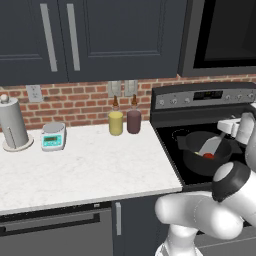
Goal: Put the lemon wedge and bell pepper in the pot. Retrieve the spatula and lightly stir the vegetables in the pot.
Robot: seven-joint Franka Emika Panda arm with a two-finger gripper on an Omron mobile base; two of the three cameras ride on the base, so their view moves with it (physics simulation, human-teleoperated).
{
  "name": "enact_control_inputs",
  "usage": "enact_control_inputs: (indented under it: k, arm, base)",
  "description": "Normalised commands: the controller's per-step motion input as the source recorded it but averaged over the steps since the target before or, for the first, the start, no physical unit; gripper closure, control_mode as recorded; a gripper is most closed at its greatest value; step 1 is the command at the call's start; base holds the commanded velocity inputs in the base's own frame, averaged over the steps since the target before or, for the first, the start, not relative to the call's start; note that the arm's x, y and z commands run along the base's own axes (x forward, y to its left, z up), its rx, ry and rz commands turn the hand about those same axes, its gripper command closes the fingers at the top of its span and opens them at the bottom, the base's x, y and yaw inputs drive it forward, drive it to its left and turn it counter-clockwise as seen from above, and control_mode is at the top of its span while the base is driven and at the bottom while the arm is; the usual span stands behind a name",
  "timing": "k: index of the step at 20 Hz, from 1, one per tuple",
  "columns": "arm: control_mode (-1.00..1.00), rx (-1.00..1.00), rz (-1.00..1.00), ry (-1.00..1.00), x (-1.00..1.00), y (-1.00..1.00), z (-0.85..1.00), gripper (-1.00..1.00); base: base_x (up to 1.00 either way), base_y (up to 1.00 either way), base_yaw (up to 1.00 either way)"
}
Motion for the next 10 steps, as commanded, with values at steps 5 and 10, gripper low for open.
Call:
enact_control_inputs:
  k: [5,10]
  arm:
    - [-1.0,-0.1,0.0,-0.16,0.0,0.0,0.0,1.0]
    - [-1.0,-0.14,0.0,-0.12,0.02,0.02,-0.04,1.0]
  base:
    - [0.0,0.0,0.0]
    - [0.0,0.0,0.0]
